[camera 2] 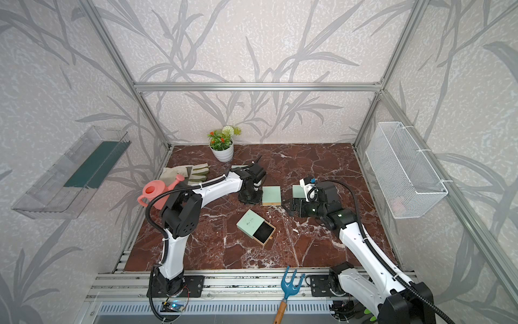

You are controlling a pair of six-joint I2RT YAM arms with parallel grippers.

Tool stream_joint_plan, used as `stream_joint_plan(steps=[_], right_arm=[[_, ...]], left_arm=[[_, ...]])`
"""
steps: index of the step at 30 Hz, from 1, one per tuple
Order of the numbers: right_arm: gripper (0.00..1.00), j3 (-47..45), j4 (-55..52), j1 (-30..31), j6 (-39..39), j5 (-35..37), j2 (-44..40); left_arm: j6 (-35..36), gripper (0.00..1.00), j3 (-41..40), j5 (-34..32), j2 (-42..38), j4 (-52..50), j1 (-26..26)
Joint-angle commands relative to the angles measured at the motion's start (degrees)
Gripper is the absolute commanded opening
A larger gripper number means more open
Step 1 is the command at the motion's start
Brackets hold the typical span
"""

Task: Take out the earrings from the drawer-style jewelry box
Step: Place the earring at the center of the board.

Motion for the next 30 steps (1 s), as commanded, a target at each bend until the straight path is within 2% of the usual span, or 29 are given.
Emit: stream_joint_plan(steps=[1,8,30], right_arm=[[0.99,-0.35,-0.87,-0.30,-0.26,-0.91,-0.88],[0.99,-0.15,-1.69,-0.47,-0.90,-0.51,-1.01],[0.99,0.04,-2.04,-0.55,-0.95,-0.17,-0.66]], left_arm=[[0.70,0.09,2.44,-0.53,1.57,-1.35,0.07],[1.26,0.09,4.35,-1.51,3.38,-2.31,0.08],[0.87,0.13,2.62,-1.44,4.64,-1.38,0.14]])
